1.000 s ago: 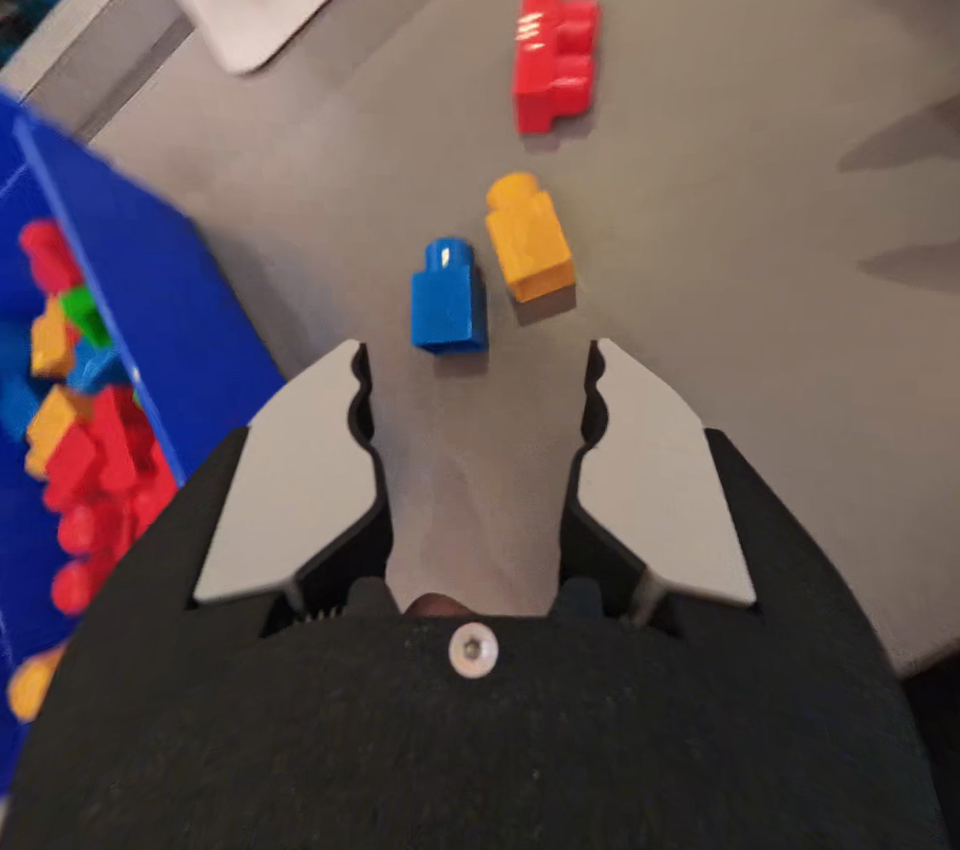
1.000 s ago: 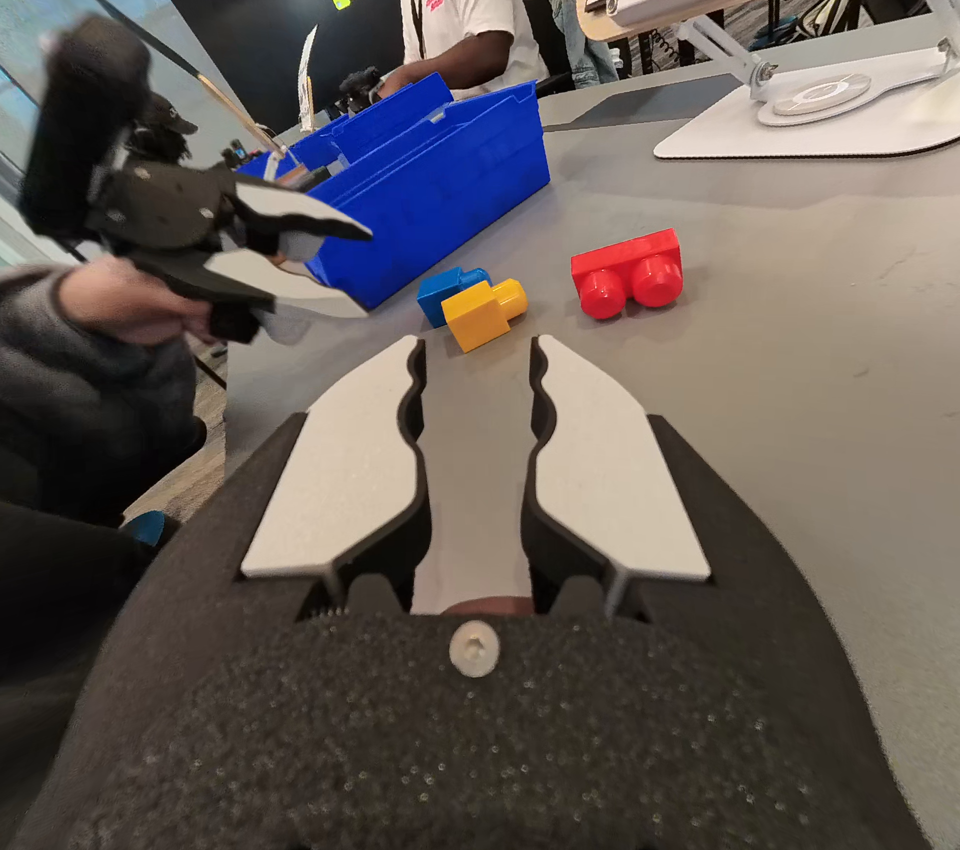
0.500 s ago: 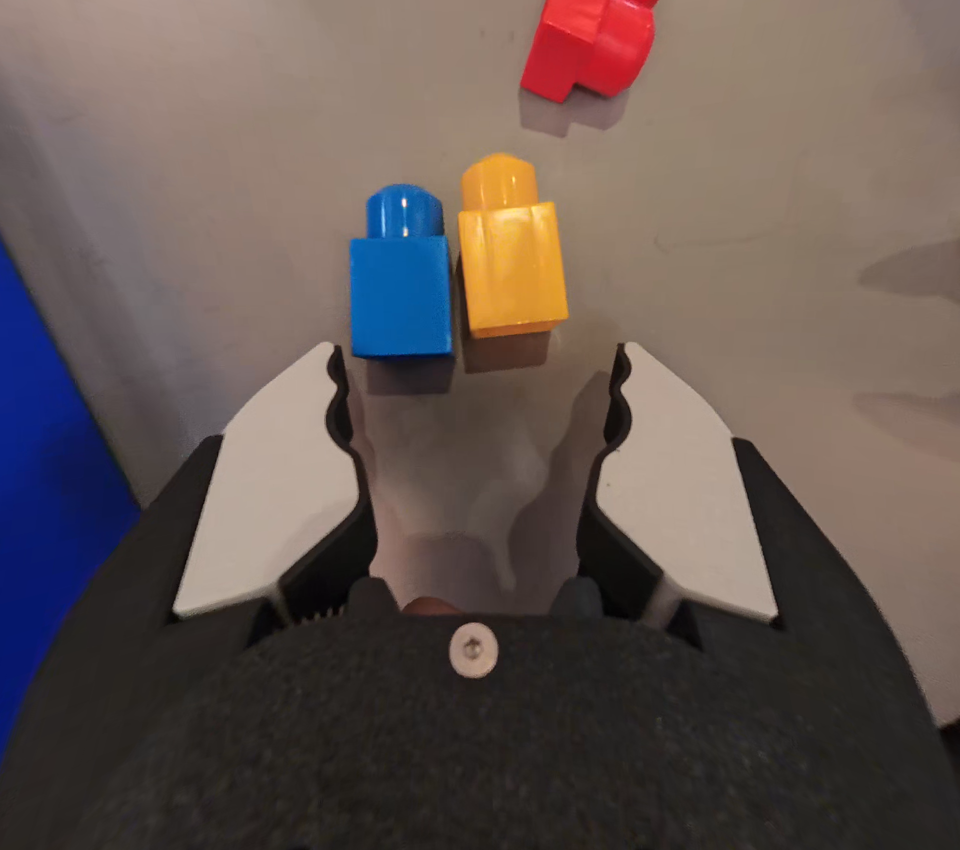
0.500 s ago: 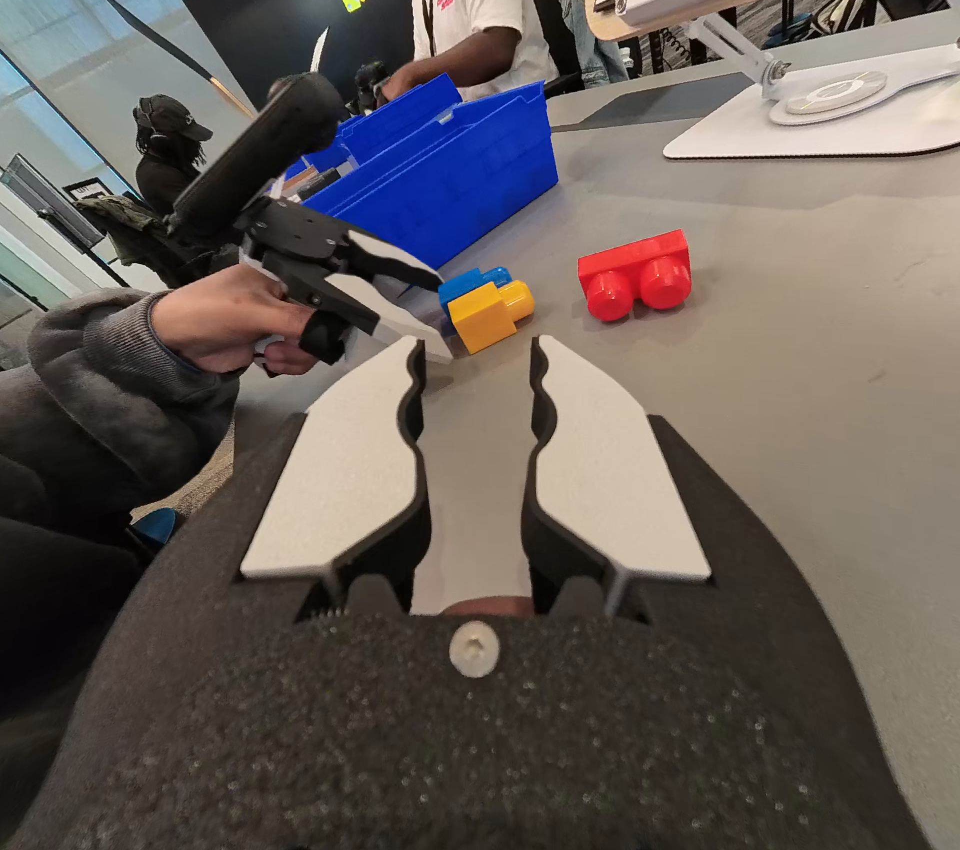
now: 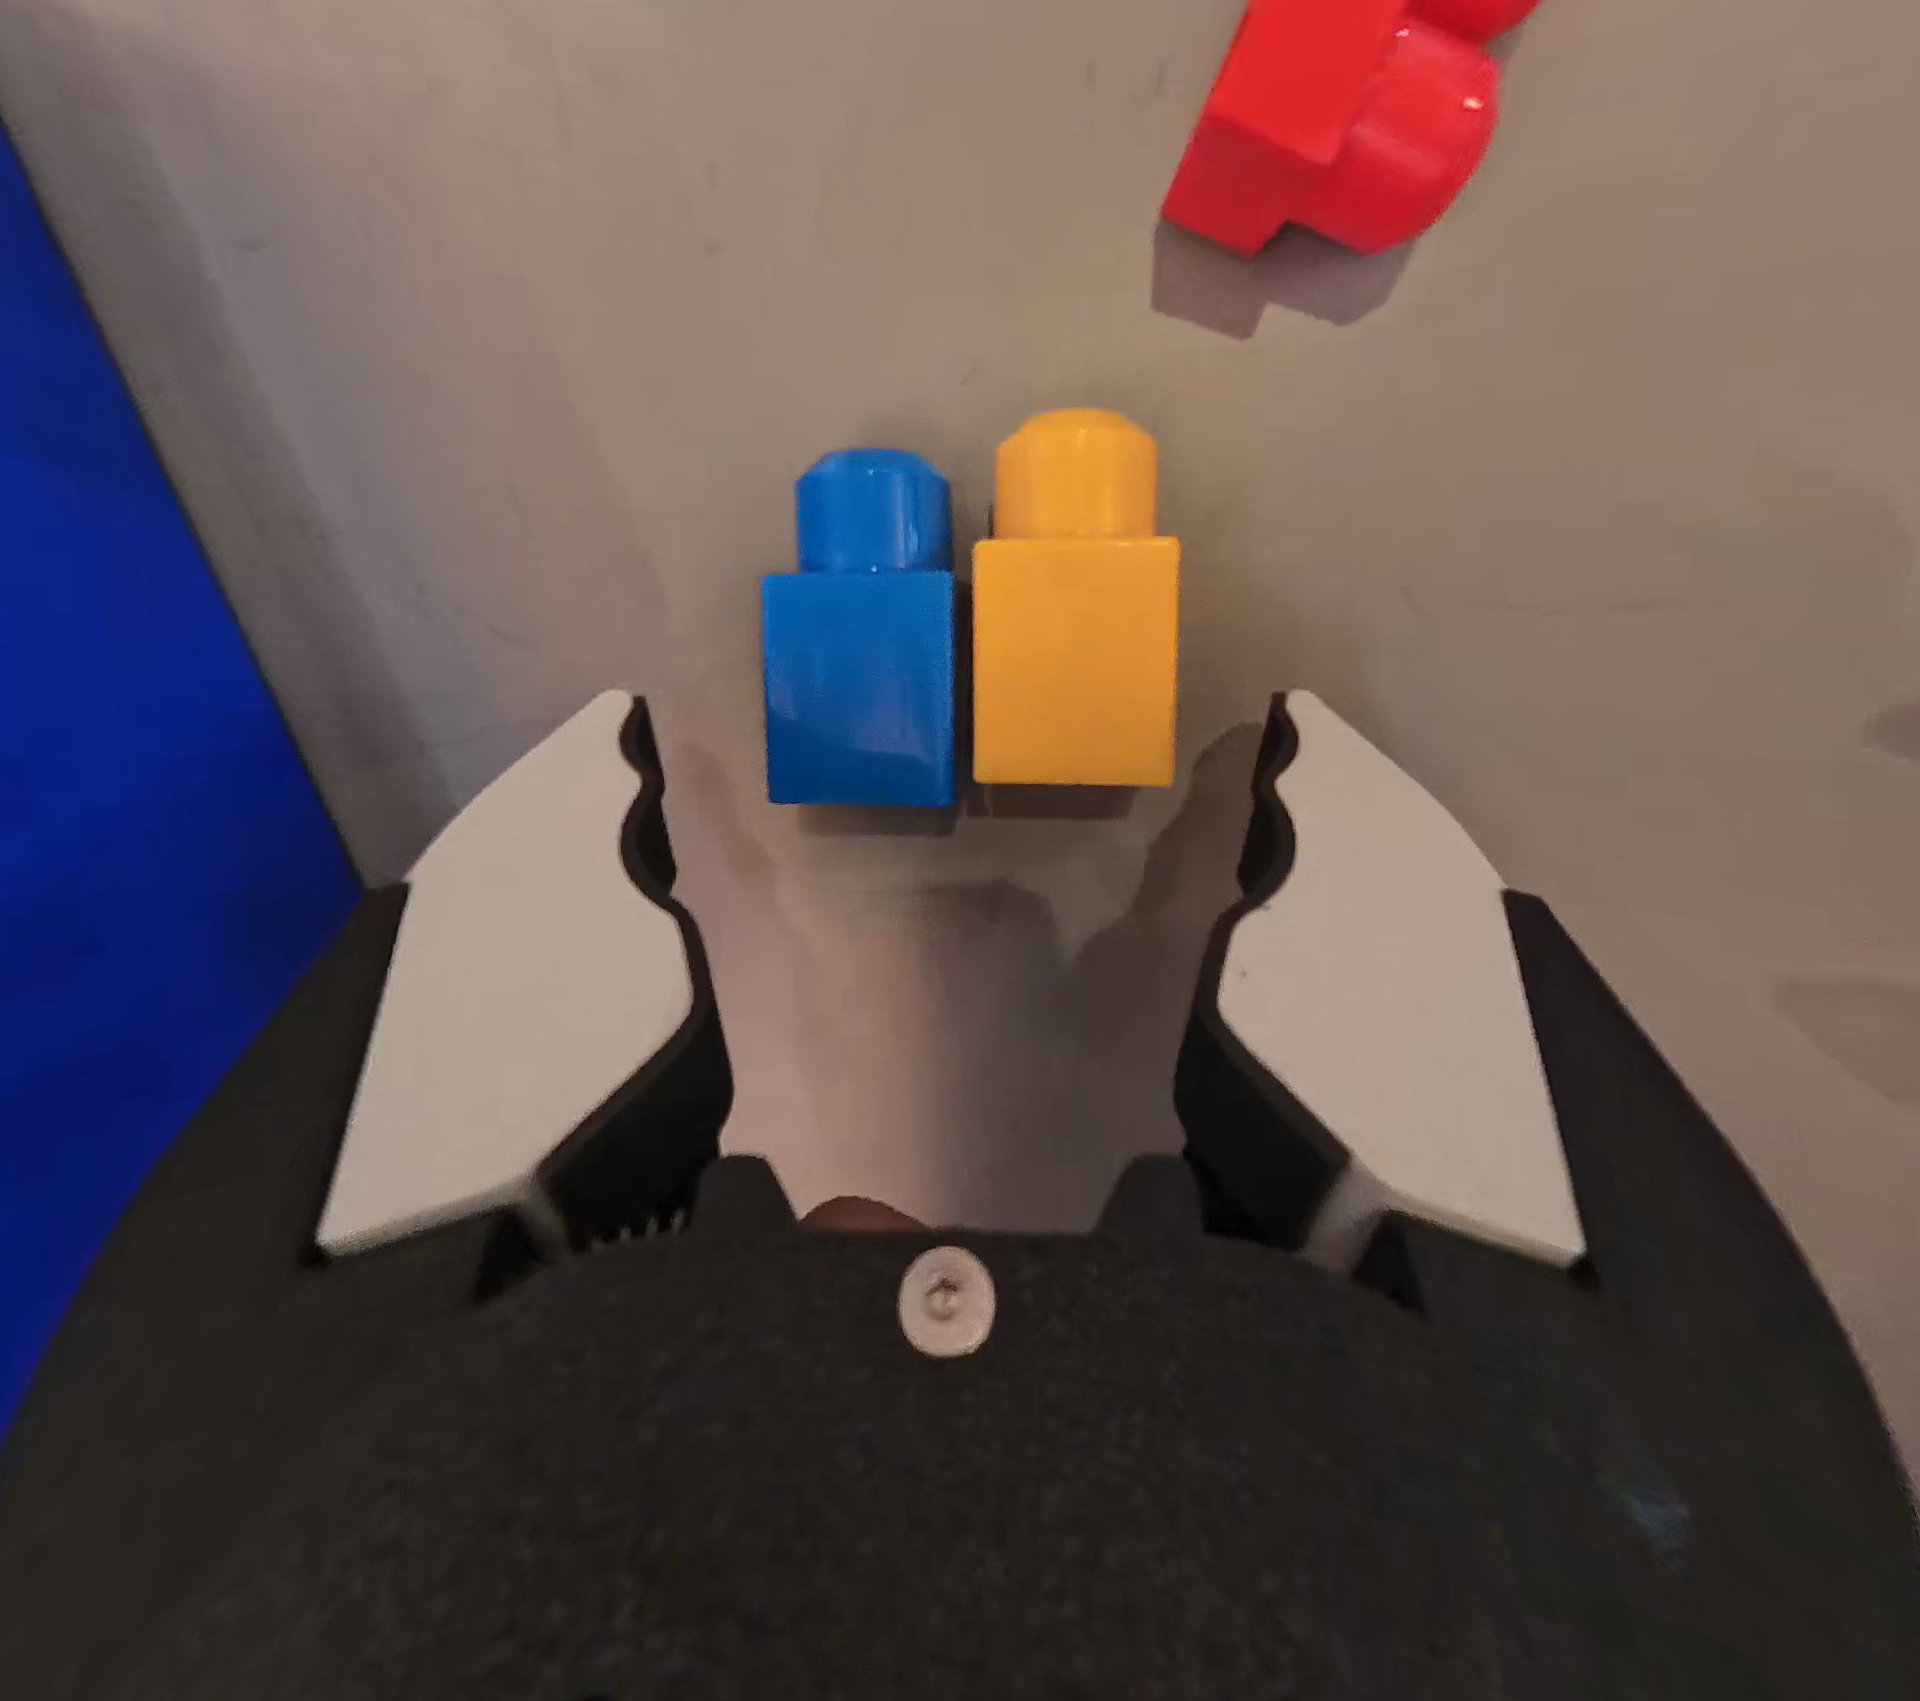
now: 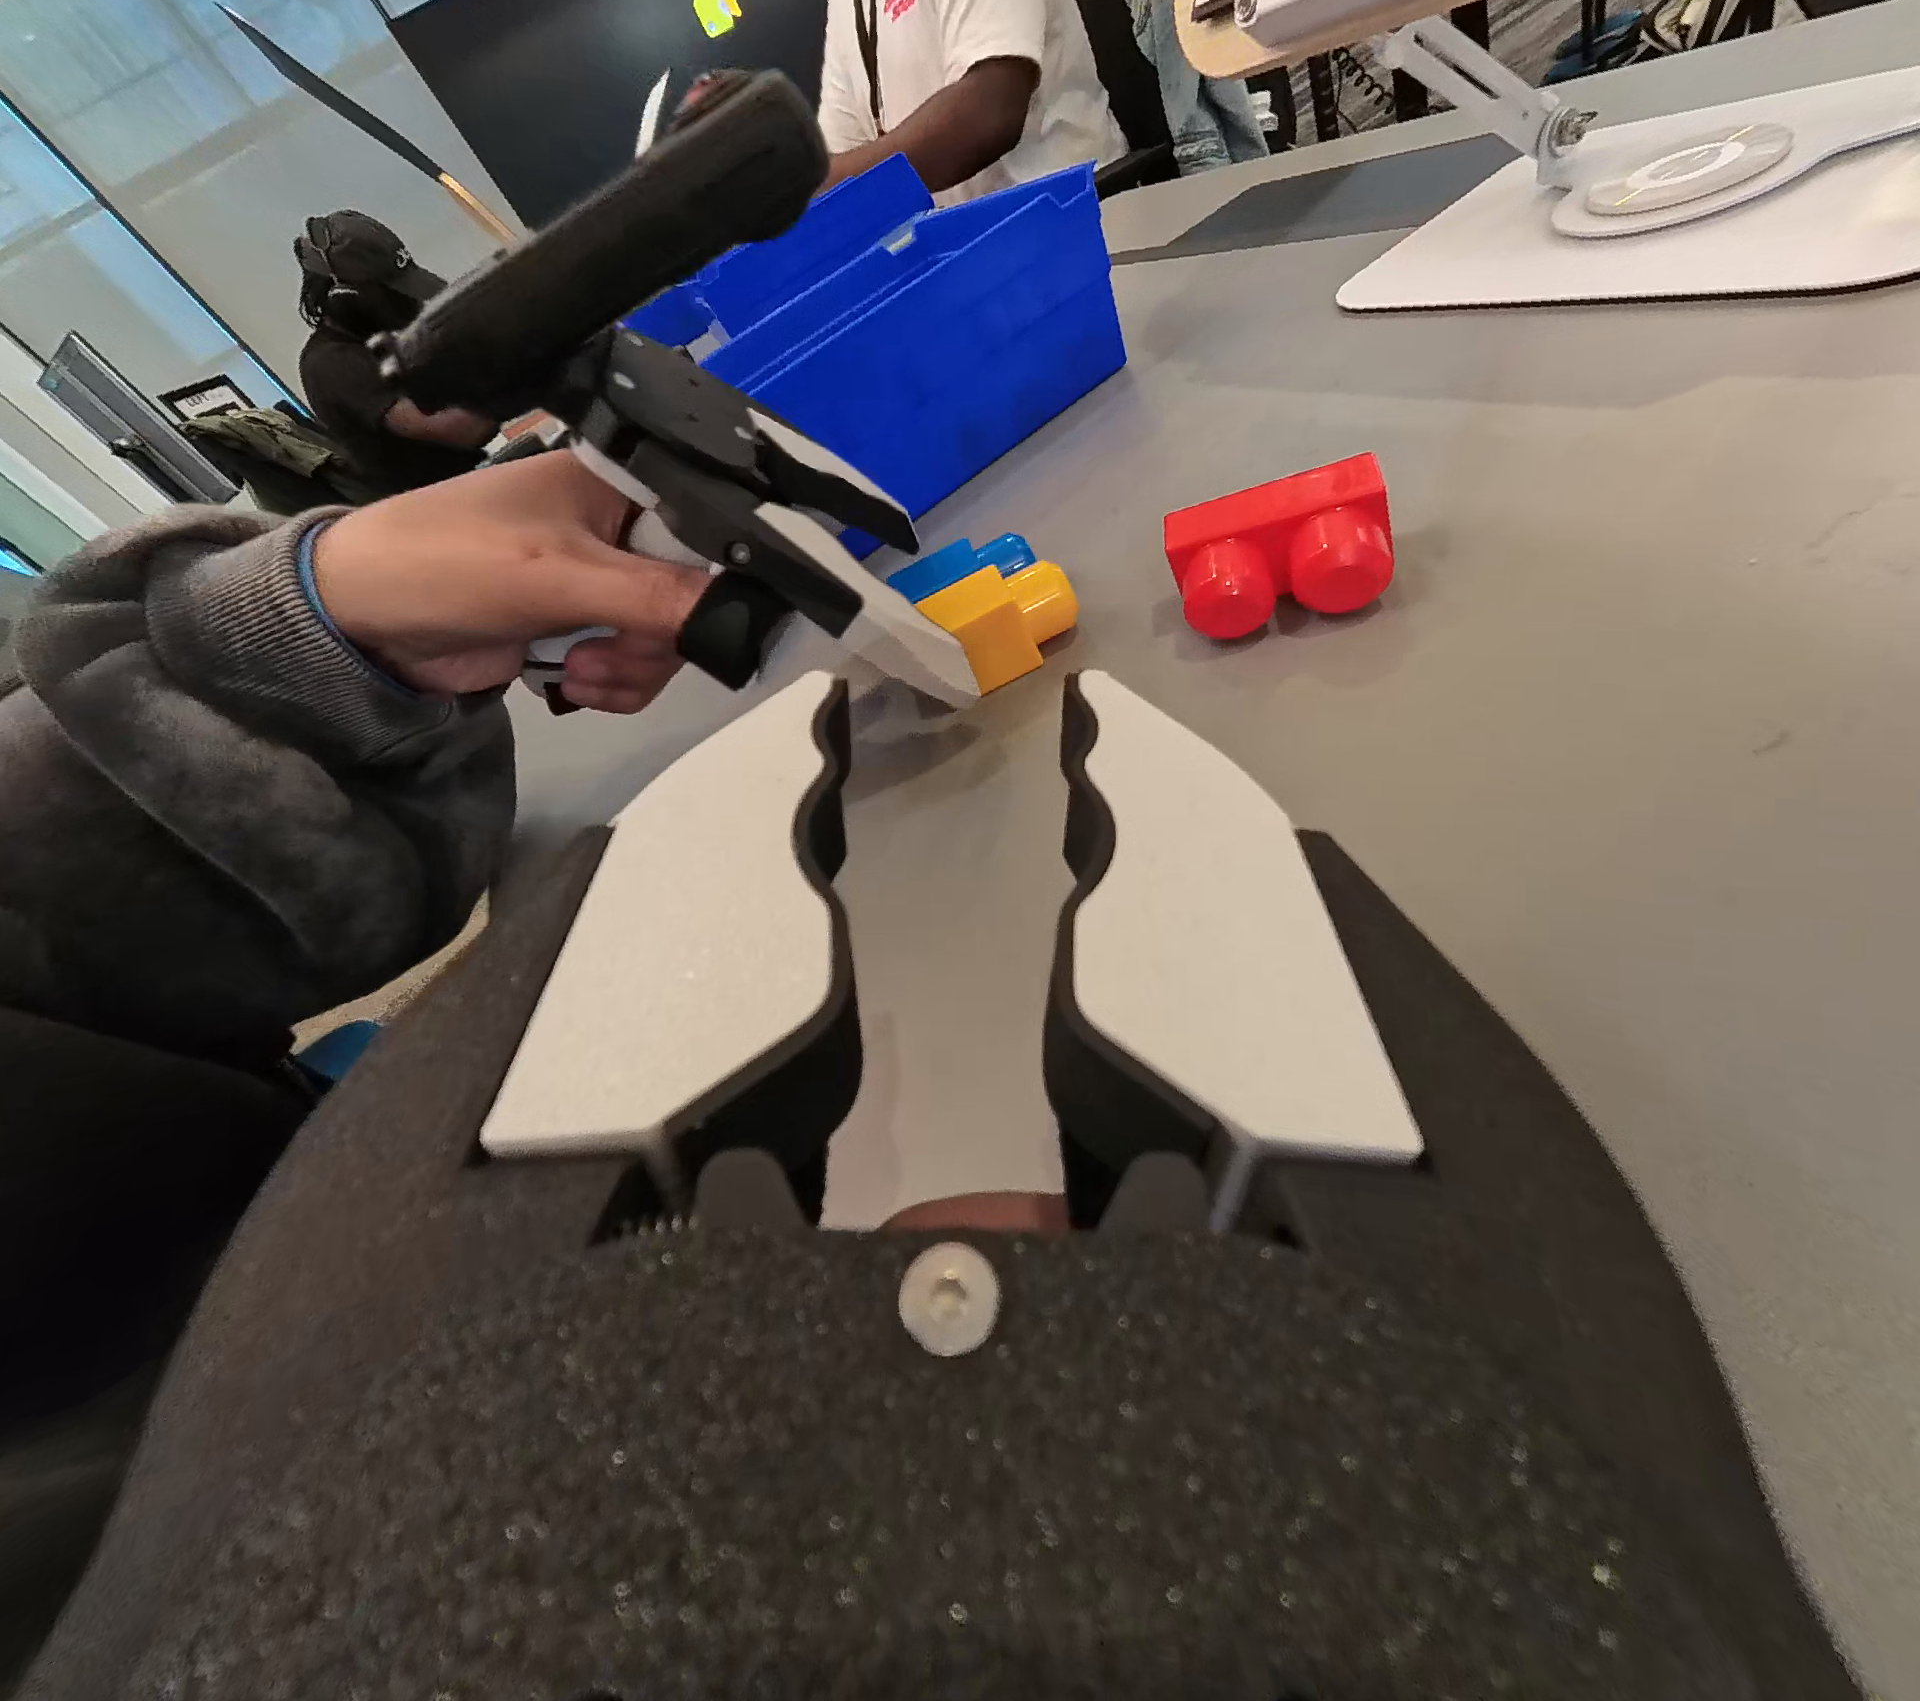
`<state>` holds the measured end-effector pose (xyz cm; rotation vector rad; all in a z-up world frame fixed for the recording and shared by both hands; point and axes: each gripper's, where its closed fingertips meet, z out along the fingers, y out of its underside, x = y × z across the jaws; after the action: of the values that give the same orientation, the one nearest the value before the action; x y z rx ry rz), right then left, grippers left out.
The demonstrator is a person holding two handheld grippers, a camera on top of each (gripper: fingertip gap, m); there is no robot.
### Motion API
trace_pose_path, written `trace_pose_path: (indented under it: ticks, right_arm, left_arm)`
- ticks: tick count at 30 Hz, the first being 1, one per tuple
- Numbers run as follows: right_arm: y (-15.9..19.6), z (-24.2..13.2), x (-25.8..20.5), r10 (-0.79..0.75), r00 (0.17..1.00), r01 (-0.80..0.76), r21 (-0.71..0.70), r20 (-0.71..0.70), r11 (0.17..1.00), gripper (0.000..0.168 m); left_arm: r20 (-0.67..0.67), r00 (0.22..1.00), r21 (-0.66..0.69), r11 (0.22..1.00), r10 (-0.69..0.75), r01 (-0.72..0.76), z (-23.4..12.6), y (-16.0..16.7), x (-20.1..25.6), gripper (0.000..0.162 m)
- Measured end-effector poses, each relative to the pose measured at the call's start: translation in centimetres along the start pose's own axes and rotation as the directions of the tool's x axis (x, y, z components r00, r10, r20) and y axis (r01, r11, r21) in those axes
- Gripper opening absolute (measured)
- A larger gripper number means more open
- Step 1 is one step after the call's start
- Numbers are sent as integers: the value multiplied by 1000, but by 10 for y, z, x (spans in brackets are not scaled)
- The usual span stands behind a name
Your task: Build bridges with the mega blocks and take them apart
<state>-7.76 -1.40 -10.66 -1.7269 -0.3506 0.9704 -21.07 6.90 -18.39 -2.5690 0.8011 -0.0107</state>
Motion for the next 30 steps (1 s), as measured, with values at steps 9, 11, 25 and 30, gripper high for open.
trace_pose_path:
  ticks: [9,11,25,30]
  right_arm:
    - [-1,-1,-1,18,1000,-18,7,15,1000,39]
    - [-1,-2,-1,25,1000,-25,10,19,1000,39]
    - [-1,-2,-1,29,999,-29,14,21,999,39]
    - [-1,-3,-1,27,999,-28,14,18,1000,39]
  left_arm:
    - [-54,993,-83,991,-105,100,16,-2,17,97]
    - [-70,992,-87,991,-106,100,17,-4,22,95]
    - [-138,990,-117,992,23,-39,13,1,21,76]
    - [-171,983,-60,995,62,-74,10,5,23,75]
